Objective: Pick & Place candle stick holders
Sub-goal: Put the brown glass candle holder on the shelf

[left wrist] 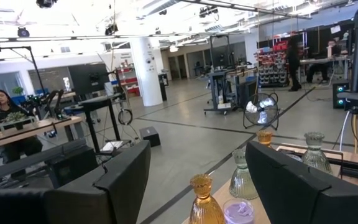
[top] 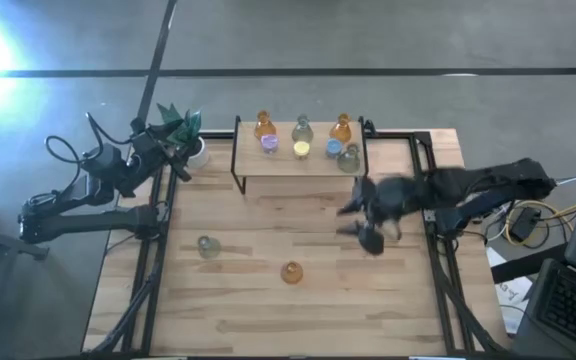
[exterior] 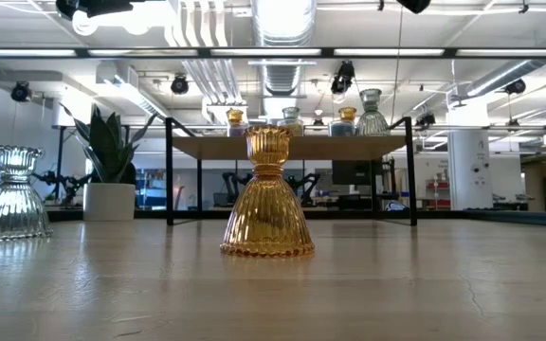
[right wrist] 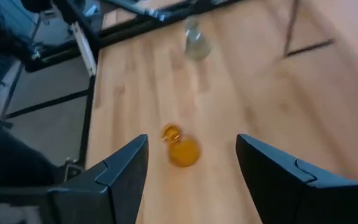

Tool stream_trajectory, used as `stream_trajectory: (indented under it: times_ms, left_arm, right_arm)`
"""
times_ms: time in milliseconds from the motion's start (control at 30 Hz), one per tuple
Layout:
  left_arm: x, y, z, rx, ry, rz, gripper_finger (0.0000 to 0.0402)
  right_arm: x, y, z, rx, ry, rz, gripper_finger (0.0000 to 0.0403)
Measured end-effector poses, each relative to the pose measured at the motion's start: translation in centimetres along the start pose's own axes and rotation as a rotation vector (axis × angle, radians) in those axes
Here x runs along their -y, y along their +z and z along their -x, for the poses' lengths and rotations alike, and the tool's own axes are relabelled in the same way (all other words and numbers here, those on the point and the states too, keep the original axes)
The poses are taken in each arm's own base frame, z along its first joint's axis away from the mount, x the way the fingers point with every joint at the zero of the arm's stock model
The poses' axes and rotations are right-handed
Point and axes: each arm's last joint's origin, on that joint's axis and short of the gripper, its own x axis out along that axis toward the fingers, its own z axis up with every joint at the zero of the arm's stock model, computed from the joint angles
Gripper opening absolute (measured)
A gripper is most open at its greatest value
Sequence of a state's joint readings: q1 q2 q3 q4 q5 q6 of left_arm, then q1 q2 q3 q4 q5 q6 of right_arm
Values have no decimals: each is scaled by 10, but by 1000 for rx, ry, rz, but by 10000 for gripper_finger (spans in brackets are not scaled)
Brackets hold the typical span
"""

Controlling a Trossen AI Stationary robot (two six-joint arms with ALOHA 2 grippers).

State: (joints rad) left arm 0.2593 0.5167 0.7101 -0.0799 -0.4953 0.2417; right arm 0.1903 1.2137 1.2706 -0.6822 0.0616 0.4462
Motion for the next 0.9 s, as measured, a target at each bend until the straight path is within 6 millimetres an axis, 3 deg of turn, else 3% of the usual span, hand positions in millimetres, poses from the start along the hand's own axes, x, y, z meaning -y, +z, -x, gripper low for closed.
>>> stream_trajectory:
  times_ms: [200,367,567,733,900]
  left_arm:
    - [0,0,0,-2,-1,-2,268]
    - [0,0,0,-3,-1,-2,268]
    - [0,-2,0,-19,-5,-38,268]
    - [1,-4,0,-38,-10,-48,268]
    - [1,-5,0,-46,-12,-45,268]
  right_arm:
    - [-37,-42,-45,-8,43,7,233]
    - [-52,-75,-91,29,26,40,235]
    - [-49,-108,-145,-21,-3,26,231]
    - [-45,-128,-175,-70,-41,30,235]
    - [-40,-143,-203,-7,-94,45,239]
